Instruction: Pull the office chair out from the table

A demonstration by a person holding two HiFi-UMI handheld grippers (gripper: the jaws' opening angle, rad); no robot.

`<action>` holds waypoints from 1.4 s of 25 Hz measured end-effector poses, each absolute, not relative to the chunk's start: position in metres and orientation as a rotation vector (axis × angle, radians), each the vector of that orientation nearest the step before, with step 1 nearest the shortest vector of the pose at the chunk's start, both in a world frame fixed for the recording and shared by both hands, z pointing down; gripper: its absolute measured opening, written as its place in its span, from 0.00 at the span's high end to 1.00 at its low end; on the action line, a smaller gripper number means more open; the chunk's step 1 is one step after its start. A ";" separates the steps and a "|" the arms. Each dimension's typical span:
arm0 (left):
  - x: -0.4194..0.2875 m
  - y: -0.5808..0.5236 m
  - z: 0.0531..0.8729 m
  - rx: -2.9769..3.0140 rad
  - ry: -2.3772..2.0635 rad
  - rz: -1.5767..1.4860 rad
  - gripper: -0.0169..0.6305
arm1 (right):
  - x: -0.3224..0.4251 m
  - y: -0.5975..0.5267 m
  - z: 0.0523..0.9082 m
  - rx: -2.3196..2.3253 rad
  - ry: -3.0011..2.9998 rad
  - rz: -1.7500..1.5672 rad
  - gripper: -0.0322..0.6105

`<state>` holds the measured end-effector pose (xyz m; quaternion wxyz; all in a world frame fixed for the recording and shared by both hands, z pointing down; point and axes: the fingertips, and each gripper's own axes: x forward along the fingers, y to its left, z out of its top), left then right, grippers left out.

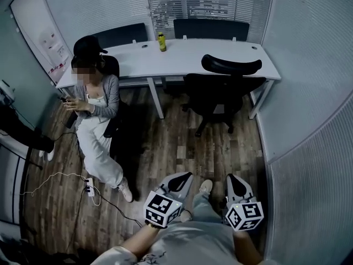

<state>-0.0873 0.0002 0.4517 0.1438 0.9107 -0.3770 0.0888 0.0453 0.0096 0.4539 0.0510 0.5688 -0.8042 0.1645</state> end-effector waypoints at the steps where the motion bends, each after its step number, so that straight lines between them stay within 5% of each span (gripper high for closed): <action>1: -0.089 -0.003 0.453 2.620 -1.092 0.258 0.96 | 0.045 0.006 0.455 1.732 -2.449 0.501 0.94; 35: -0.029 -0.276 0.462 2.593 -1.163 0.255 0.96 | 0.117 -0.275 0.457 1.685 -2.500 0.480 0.94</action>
